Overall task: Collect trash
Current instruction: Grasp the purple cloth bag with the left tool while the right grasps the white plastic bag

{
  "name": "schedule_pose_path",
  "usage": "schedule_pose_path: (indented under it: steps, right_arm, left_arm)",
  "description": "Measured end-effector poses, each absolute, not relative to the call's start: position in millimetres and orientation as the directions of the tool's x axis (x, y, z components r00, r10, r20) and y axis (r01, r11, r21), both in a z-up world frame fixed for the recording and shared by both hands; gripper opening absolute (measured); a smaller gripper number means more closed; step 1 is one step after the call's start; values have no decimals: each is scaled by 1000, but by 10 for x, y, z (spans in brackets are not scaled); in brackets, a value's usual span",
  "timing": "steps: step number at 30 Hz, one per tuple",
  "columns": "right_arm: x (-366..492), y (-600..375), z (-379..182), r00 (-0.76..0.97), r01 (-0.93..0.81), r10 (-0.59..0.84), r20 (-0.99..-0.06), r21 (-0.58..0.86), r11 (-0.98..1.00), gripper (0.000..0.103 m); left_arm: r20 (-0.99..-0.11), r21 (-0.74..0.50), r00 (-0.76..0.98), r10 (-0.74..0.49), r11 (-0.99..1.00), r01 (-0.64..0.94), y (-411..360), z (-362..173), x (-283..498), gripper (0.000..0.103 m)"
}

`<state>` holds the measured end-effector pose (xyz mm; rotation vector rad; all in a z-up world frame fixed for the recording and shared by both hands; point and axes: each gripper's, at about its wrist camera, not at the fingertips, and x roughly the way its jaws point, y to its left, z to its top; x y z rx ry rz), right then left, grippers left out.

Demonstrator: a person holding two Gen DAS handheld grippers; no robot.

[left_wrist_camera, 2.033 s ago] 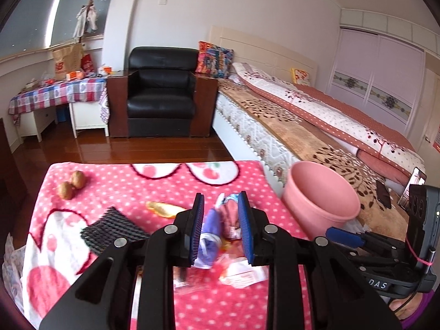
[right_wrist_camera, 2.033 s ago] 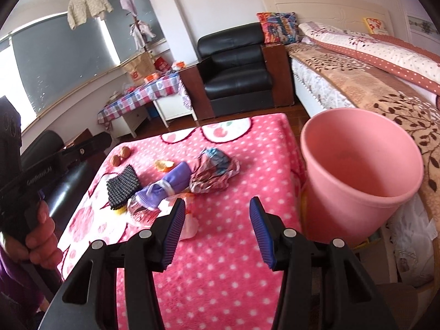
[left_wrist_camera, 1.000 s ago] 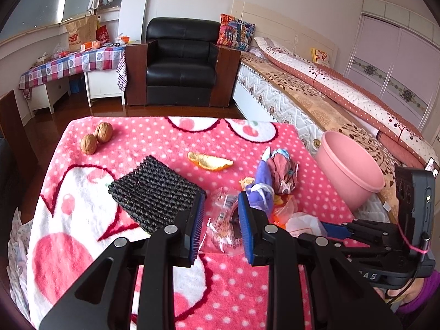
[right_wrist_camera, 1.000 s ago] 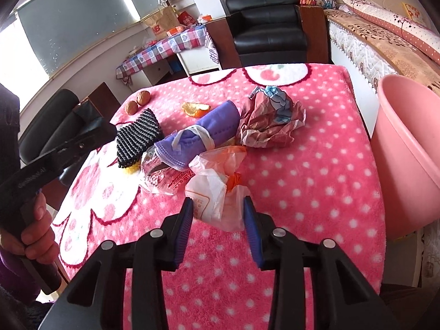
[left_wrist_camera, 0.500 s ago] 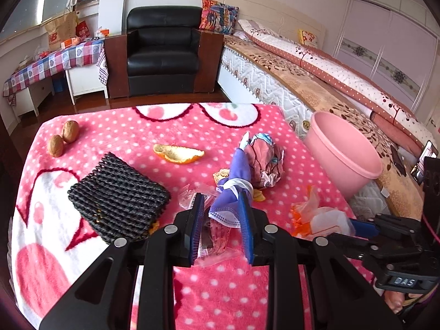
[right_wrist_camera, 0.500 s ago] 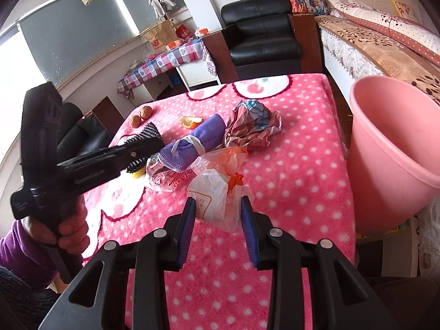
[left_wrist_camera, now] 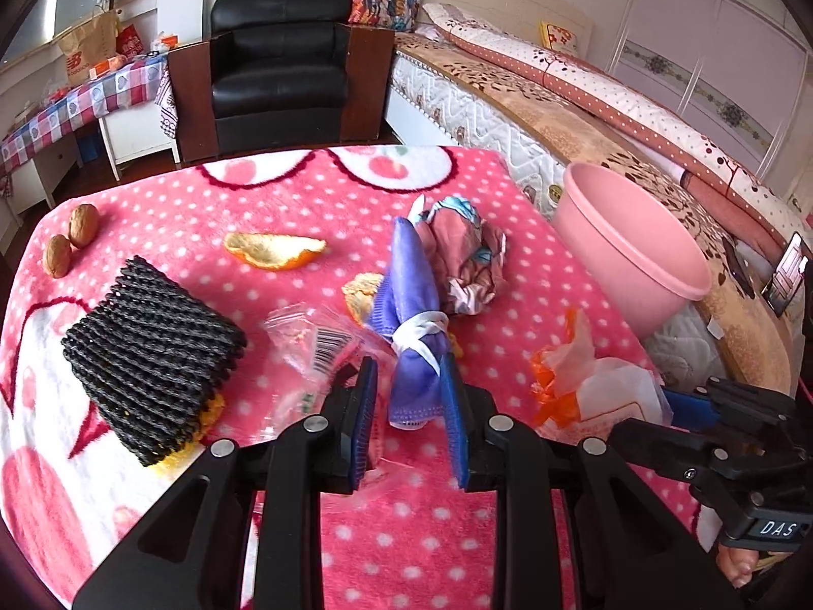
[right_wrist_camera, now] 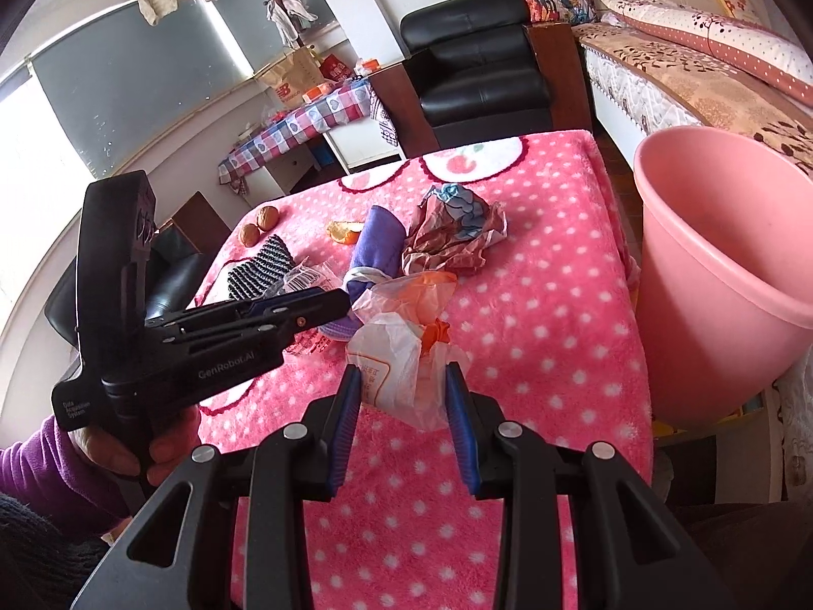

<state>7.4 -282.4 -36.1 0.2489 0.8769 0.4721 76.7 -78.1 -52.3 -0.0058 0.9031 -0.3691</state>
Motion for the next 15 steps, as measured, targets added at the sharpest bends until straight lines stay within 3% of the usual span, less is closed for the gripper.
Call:
schedule_pose_path:
  steps: [10,15]
  right_arm:
    - [68,-2887,-356,558,-283,493,-668,405,869,33]
    - [40,-2889,-337,563,-286,497,-661,408,867,33]
  left_arm:
    - [-769,-161,559,-312,939,302,-838,-580,733,25]
    - [-749,-166,581,-318,939,300,-792,-490,660,18]
